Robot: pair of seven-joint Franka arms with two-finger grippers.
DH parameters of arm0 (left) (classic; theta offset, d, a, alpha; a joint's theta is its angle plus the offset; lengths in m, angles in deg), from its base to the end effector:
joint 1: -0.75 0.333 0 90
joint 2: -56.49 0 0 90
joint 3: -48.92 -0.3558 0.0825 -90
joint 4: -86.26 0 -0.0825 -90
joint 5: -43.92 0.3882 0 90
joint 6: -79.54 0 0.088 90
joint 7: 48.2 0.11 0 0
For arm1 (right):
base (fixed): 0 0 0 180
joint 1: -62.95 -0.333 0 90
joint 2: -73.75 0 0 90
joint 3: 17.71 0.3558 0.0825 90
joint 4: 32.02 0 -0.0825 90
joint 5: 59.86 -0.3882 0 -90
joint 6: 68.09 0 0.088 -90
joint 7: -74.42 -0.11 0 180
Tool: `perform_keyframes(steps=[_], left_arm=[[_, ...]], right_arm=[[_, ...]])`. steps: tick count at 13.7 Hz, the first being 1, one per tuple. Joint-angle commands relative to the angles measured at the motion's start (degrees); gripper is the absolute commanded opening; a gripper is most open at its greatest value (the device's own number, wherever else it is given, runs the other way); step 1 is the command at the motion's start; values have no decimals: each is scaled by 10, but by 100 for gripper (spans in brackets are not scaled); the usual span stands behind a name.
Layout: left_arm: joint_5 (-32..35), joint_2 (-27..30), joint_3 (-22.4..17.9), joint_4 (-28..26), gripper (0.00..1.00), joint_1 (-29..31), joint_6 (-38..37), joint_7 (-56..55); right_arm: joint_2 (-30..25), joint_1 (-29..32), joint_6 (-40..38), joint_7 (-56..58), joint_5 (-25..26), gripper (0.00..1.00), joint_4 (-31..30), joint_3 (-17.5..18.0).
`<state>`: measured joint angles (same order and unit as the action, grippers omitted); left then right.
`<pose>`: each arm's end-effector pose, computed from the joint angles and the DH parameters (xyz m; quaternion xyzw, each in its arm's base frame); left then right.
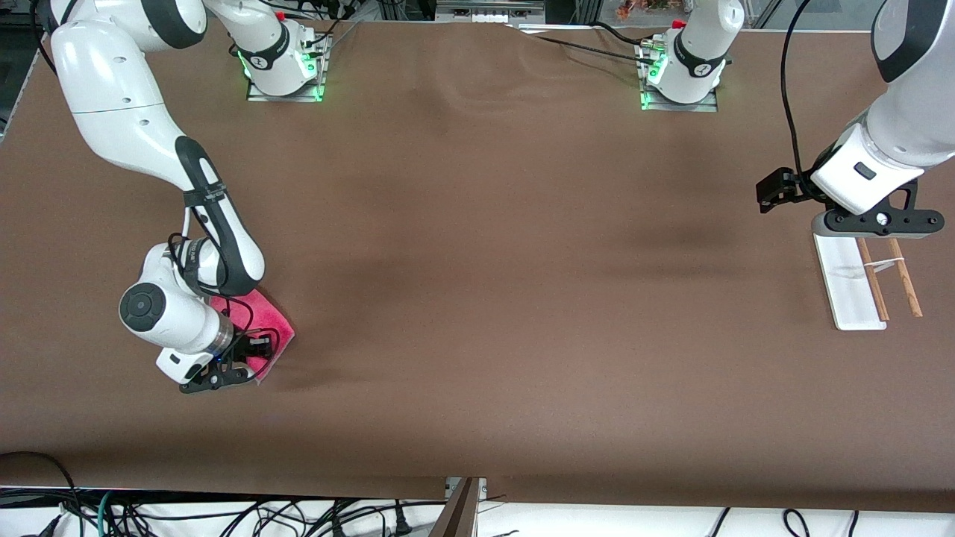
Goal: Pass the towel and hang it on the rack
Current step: 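Grasp the pink towel corner with the right gripper and lift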
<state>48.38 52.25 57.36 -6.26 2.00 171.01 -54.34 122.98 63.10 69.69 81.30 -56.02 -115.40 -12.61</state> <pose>0.5780 -0.0613 0.6010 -0.9983 0.0120 0.0415 0.0385 0.7611 0.0507 0.2009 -0.9928 -0.1097 -0.0471 0.0085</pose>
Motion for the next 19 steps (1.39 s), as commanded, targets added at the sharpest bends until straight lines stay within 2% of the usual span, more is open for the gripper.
perform_keyframes(steps=[1,3,6,9,12,16,19], left_arm=[[4,0,3,11,100,1,-13,-3],[4,0,3,11,100,1,-13,-3],[4,1,3,11,100,1,-13,-3],[4,0,3,12,100,0,-12,-3],[4,0,3,12,100,0,-13,-3],[4,0,3,13,100,0,-12,-2],[2,-3,0,23,100,1,-12,7]], right_arm=[[-4,0,-3,4,7,0,1,4],[-25,-1,-45,6,6,0,5,6],[-76,1,-86,10,3,0,5,42],[-143,-1,-133,6,2,0,6,101],[-185,-1,-173,2,2,0,6,163],[-188,-6,-175,-10,3,0,26,252],[-189,-62,-171,-89,6,0,54,262]])
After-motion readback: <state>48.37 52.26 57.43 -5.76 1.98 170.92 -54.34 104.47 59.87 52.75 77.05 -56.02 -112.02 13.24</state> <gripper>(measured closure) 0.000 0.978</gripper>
